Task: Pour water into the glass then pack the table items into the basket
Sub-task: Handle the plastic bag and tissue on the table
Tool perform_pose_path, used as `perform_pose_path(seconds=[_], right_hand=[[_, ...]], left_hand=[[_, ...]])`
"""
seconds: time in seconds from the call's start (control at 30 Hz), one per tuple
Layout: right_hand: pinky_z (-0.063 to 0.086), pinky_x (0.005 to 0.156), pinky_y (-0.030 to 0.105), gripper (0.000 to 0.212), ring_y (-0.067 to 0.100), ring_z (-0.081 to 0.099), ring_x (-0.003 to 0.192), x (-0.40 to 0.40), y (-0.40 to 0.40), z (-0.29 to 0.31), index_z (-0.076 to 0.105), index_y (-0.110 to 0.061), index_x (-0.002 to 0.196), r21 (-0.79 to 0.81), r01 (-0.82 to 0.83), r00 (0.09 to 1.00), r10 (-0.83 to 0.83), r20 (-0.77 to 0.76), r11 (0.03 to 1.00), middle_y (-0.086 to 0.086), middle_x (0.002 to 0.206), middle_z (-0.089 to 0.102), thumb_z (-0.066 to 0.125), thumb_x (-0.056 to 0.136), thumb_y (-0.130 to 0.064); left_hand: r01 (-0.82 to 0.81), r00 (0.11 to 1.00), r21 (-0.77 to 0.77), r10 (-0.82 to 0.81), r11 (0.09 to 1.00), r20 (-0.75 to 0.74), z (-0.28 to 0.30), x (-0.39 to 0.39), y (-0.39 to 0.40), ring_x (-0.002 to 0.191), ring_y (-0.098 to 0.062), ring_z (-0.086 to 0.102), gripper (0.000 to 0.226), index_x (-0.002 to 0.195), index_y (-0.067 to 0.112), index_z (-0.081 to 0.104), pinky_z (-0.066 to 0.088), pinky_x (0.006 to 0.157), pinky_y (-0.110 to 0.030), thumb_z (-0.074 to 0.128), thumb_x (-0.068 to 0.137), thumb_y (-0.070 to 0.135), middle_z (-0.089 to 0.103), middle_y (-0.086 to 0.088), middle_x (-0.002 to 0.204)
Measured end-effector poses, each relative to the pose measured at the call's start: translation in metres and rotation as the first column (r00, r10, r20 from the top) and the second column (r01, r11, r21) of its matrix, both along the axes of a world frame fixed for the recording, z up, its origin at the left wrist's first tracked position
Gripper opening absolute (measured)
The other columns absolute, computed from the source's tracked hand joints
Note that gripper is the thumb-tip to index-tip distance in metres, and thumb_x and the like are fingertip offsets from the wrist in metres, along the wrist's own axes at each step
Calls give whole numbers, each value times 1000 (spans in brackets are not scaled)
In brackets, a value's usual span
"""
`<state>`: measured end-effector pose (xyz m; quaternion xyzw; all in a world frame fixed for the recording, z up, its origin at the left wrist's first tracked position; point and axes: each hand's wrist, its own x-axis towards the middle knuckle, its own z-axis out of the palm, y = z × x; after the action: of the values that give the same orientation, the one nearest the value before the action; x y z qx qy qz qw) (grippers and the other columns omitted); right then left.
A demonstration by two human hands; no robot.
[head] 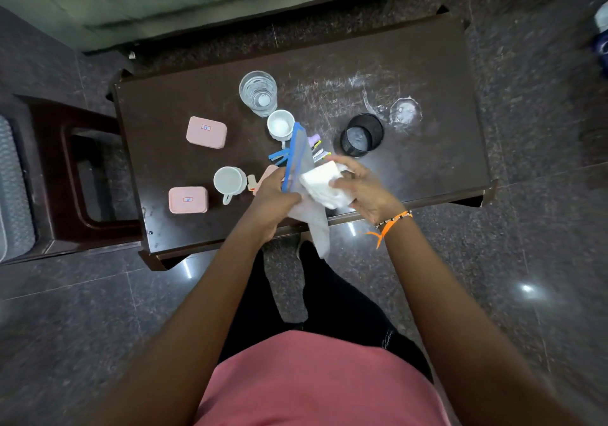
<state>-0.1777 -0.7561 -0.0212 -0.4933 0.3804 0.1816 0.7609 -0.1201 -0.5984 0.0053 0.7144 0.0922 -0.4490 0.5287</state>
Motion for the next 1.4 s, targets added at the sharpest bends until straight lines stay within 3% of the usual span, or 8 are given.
perform_pose_path(seconds=[0.1, 0.2, 0.43, 0.63, 0.9, 1.07, 1.27, 1.4], right_hand=[[44, 46, 10, 37, 11, 50, 67, 6, -23, -12, 45, -13, 106, -403, 199, 972, -232, -35, 893, 2, 84, 51, 61, 81, 9], [45, 74, 23, 23, 20, 58, 82, 18, -55, -25, 59, -7, 97, -803, 95, 974, -221, -47, 588, 8, 92, 62, 67, 77, -2], [43, 88, 32, 39, 31, 57, 107, 53, -70, -49, 60, -8, 119, -939, -143, 990, 46, -135, 312, 13, 127, 52, 51, 83, 2], [46, 81, 38, 43, 39, 58, 104, 77, -77, -73, 51, -6, 117, -887, -389, 921, 119, -371, 249, 18, 121, 57, 43, 78, 10], [43, 94, 37, 38, 31, 54, 112, 63, -68, -71, 52, 0, 115, -917, -90, 995, 73, -67, 389, 15, 121, 58, 47, 78, 6], [39, 91, 3, 56, -15, 54, 101, 20, -42, -54, 48, 1, 122, -386, -180, 947, 266, 180, 905, 4, 118, 53, 42, 72, 26], [49, 66, 25, 35, 9, 60, 65, -5, -33, -61, 47, -20, 98, -157, 14, 996, 0, 87, 987, 7, 80, 60, 56, 85, 11], [47, 59, 21, 31, 9, 52, 59, -13, -27, -63, 43, -22, 82, -218, 111, 991, -93, 92, 970, 0, 72, 48, 57, 86, 5]], left_hand=[[-78, 997, 45, 79, 996, -2, -15, 5, -6, 92, -23, 57, 41, 110, 11, 58, 48, 80, -33, 42, 80, -11, 60, -14, 102], [-130, 991, 71, 129, 989, 19, -30, 11, -7, 94, -26, 58, 31, 101, 15, 61, 50, 89, -43, 43, 85, -4, 59, -23, 109], [-134, 989, 64, 130, 989, 74, -47, 13, 0, 57, 6, 56, 10, 91, 18, 69, 44, 55, -7, 62, 86, 13, 62, 18, 64], [-111, 989, -36, 114, 993, 99, -39, 14, -3, 60, 7, 65, 21, 82, 23, 68, 46, 57, -4, 63, 85, 2, 69, 22, 65], [-5, 995, -48, 10, 999, 103, -41, 20, 2, 62, 7, 60, 20, 81, 30, 70, 46, 59, -6, 64, 85, 11, 68, 19, 65], [-30, 997, -194, 15, 980, -79, -40, 30, 4, 71, -6, 65, 19, 97, 15, 70, 52, 68, -16, 59, 86, 4, 69, 6, 82], [-573, 760, -163, 447, 803, -471, -55, 32, 16, 83, -17, 71, 44, 109, 10, 59, 57, 79, -32, 43, 93, 47, 73, -3, 95], [-519, 753, -65, 419, 853, -507, -69, 16, 30, 95, -19, 69, 63, 126, 18, 53, 51, 85, -38, 28, 91, 64, 71, 0, 108]])
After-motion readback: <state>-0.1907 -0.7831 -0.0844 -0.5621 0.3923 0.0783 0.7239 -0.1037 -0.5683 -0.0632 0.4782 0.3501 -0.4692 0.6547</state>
